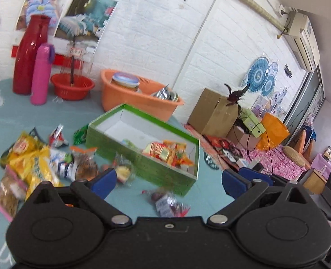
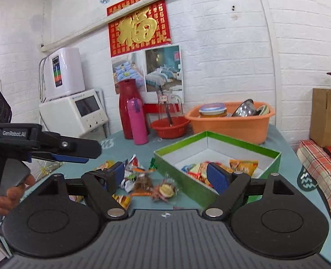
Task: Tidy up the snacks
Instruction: 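Withdraw both open grippers from the box, then grasp the clear bag of red dates with the left gripper, then carry the date bag into the green box and open the left gripper, then grasp the red snack bag with the left gripper, then carry the red snack bag into the box and open the left gripper, then grasp the yellow chip bag with the left gripper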
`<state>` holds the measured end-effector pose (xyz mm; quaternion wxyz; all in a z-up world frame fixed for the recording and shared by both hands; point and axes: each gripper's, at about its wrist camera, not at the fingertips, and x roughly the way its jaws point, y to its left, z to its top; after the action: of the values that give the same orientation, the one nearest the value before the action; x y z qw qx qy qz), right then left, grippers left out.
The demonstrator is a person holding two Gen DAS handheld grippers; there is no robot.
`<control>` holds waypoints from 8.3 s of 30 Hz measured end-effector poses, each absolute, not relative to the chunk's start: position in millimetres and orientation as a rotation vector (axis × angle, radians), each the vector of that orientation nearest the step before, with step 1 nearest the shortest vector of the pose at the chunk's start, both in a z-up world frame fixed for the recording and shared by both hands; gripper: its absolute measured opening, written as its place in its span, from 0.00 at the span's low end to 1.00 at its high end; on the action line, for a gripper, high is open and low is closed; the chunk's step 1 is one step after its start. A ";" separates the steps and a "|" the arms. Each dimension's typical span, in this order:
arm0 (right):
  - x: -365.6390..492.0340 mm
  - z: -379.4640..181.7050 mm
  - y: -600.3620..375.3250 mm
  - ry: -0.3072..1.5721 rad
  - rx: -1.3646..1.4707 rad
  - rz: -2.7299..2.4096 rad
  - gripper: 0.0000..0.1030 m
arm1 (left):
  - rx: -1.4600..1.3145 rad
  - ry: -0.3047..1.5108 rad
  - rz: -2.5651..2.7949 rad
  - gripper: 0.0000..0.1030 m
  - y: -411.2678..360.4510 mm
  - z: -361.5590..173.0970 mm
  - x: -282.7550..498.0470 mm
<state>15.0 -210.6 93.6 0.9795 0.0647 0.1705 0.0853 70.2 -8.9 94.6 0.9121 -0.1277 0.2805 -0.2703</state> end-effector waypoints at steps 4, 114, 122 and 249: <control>13.0 62.6 -208.4 0.439 0.146 0.181 1.00 | -0.278 0.649 -0.542 1.00 3.7 62.7 57.2; 69.1 69.0 -182.0 0.481 0.189 0.302 1.00 | -0.325 0.651 -0.377 1.00 63.8 59.2 88.2; 95.2 26.0 -151.4 0.636 0.177 0.365 1.00 | -0.406 0.747 -0.341 1.00 92.0 10.0 95.4; 98.3 58.2 -156.0 0.504 0.270 0.288 1.00 | -0.389 0.702 -0.148 1.00 152.1 15.3 166.0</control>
<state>98.3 -156.0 58.2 0.9492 0.1327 0.2477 0.1417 166.0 152.1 15.3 0.9178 -0.1892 0.3415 -0.0720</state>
